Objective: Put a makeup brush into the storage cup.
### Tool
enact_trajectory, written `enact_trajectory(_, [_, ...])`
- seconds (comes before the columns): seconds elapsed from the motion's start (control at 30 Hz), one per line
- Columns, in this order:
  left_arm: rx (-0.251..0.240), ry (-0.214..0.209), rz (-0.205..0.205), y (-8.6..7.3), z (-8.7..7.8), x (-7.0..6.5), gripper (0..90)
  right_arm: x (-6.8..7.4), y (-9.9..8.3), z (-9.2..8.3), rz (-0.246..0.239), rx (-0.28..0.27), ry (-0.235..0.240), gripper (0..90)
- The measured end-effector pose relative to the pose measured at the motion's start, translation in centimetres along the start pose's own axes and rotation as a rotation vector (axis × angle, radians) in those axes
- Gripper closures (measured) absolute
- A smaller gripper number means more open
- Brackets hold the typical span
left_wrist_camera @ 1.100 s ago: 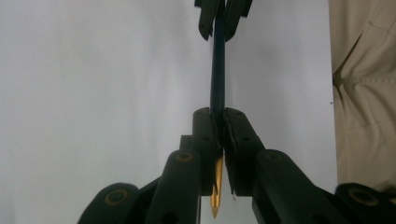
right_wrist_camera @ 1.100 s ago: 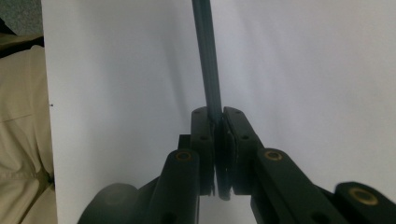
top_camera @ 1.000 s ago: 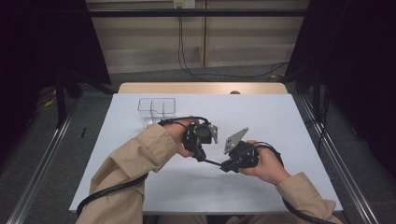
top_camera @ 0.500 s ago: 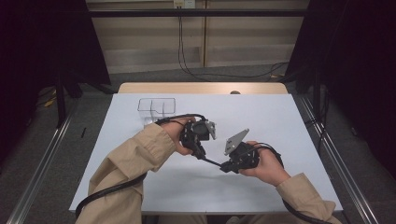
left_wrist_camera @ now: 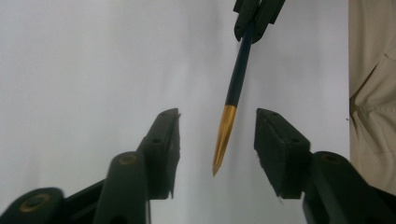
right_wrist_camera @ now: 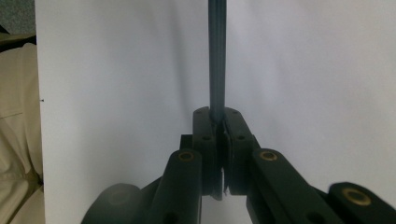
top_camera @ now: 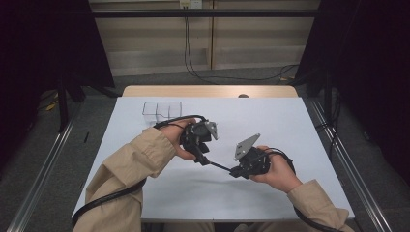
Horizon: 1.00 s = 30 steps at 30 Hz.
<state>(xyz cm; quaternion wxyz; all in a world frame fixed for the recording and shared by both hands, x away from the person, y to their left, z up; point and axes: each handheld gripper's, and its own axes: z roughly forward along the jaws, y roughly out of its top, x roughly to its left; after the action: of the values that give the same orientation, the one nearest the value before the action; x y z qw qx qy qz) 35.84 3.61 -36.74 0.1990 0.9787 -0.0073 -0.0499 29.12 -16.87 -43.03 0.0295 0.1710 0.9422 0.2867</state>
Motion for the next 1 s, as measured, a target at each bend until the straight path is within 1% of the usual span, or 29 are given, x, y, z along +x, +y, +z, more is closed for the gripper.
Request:
enact_trajectory(0.07, [0.011,0.014,0.008,-0.2,-0.1,0.1,46.1,0.0,-0.1,-0.1,0.002,-0.002,0.001,85.7])
enact_trajectory(0.1, [0.008,0.020,0.004,-0.3,-0.1,0.1,43.5,0.0,-0.1,-0.1,0.000,-0.001,-0.002,85.7])
enact_trajectory(0.13, [0.009,0.020,0.009,-0.3,-0.1,0.1,40.4,0.0,-0.1,-0.1,0.001,0.001,-0.003,85.7])
enact_trajectory(0.2, [-0.002,0.025,0.011,-0.5,-0.1,0.1,37.1,-0.1,-0.2,-0.2,0.006,0.000,-0.005,85.7])
enact_trajectory(0.27, [-0.003,0.027,-0.011,-0.6,-0.1,0.2,30.5,-0.2,-0.3,-0.2,0.007,-0.003,-0.007,85.7])
enact_trajectory(0.3, [-0.007,0.033,-0.008,-0.6,-0.1,0.3,27.3,-0.1,-0.3,-0.2,0.012,-0.002,-0.005,85.7])
enact_trajectory(0.33, [-0.021,0.035,-0.011,-0.7,-0.2,0.3,23.9,-0.1,-0.3,-0.3,0.013,-0.003,-0.006,85.7])
enact_trajectory(0.37, [-0.031,0.032,-0.015,-0.8,-0.2,0.3,21.7,-0.1,-0.3,-0.3,0.013,-0.003,-0.006,85.7])
enact_trajectory(0.43, [-0.038,0.035,-0.018,-0.9,-0.3,0.4,17.5,-0.1,-0.4,-0.3,0.015,-0.008,-0.008,85.7])
enact_trajectory(0.57, [-0.038,0.050,-0.021,-1.3,-0.6,0.4,13.7,-0.2,-0.5,-0.3,0.017,-0.013,-0.011,85.7])
enact_trajectory(0.63, [-0.035,0.050,-0.027,-1.5,-0.7,0.4,13.5,-0.2,-0.6,-0.3,0.021,-0.013,-0.011,85.7])
enact_trajectory(0.77, [-0.031,0.054,-0.023,-2.0,-0.6,0.3,12.3,-0.4,-0.7,-0.4,0.029,-0.025,-0.011,85.7])
enact_trajectory(0.87, [-0.036,0.055,-0.034,-2.4,-0.5,0.3,12.3,-0.5,-0.8,-0.4,0.037,-0.032,-0.013,85.7])
enact_trajectory(0.93, [-0.032,0.052,-0.032,-2.6,-0.6,0.4,12.3,-0.4,-0.8,-0.4,0.031,-0.035,-0.015,85.7])
enact_trajectory(1.0, [-0.034,0.058,-0.037,-2.8,-0.6,0.3,12.3,-0.4,-0.9,-0.4,0.030,-0.040,-0.012,85.7])
